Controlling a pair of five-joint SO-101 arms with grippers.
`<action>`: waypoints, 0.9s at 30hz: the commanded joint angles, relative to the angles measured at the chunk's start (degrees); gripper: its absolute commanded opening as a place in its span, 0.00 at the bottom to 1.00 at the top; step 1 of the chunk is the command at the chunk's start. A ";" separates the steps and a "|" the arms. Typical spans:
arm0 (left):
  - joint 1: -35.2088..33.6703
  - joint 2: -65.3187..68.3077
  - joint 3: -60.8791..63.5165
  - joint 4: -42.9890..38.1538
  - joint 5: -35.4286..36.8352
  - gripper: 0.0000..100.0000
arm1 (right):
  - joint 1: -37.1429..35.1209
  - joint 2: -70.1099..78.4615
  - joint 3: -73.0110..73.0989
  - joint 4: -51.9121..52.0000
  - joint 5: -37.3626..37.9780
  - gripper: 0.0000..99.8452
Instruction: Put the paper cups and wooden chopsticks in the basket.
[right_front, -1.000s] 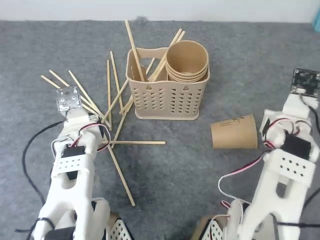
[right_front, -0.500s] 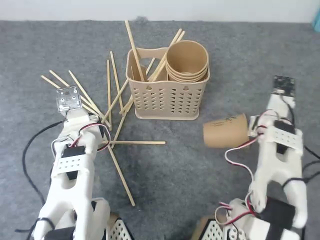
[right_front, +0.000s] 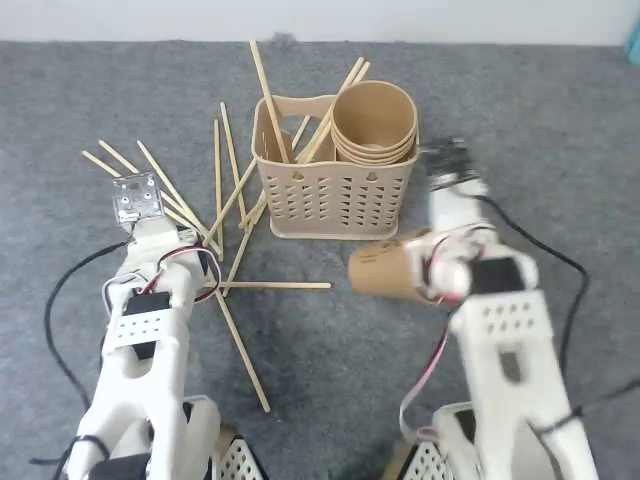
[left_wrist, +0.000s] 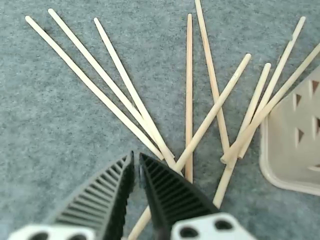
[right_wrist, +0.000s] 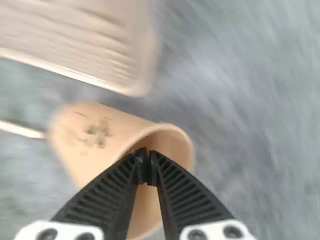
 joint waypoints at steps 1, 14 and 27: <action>-0.44 -0.70 -2.51 -1.41 -0.26 0.01 | -9.71 -7.96 -2.20 -2.15 1.05 0.01; -0.53 -0.70 -2.51 -1.41 -0.26 0.01 | -19.65 -0.92 0.18 -1.63 1.76 0.01; -0.53 -0.62 -2.51 -1.41 -0.26 0.01 | 12.53 -17.19 -12.22 12.62 13.19 0.01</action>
